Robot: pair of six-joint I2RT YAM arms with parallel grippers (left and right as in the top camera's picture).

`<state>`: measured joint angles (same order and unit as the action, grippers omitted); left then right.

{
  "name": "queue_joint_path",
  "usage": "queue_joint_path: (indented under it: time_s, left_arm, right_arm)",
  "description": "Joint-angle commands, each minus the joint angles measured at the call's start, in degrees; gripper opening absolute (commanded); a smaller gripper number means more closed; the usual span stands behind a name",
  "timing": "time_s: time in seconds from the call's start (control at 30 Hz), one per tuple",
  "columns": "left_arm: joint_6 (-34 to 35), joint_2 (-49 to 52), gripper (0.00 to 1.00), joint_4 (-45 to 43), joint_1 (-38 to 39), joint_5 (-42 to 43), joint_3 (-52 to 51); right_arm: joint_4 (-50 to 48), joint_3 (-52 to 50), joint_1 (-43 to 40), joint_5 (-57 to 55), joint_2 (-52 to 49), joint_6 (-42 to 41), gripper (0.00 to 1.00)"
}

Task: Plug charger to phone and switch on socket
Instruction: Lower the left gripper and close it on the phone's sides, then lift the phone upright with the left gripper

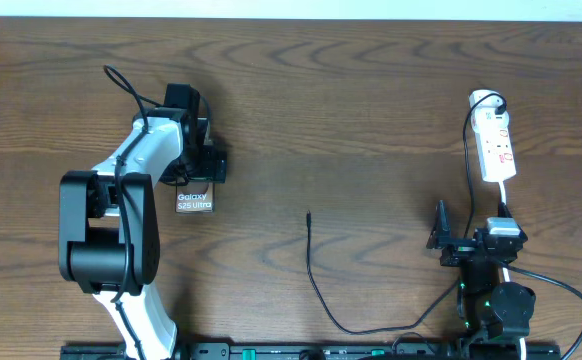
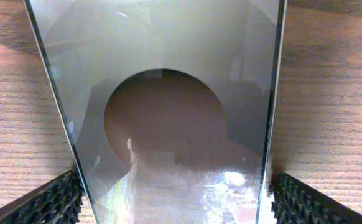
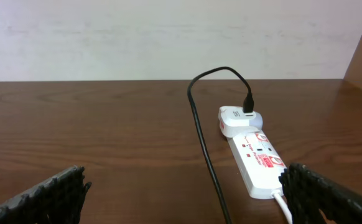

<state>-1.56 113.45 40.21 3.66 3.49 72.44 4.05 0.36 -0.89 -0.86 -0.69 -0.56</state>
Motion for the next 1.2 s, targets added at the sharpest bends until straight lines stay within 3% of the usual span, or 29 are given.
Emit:
queue_joint_path:
  time_s: [0.0, 1.17]
  left_arm:
    - [0.3, 3.5, 0.91, 0.8, -0.1, 1.6, -3.6]
    - [0.3, 3.5, 0.72, 0.8, -0.1, 1.6, -3.6]
  right_arm:
    - [0.2, -0.1, 0.3, 0.3, 0.2, 0.9, 0.99]
    - [0.2, -0.1, 0.3, 0.3, 0.2, 0.9, 0.99]
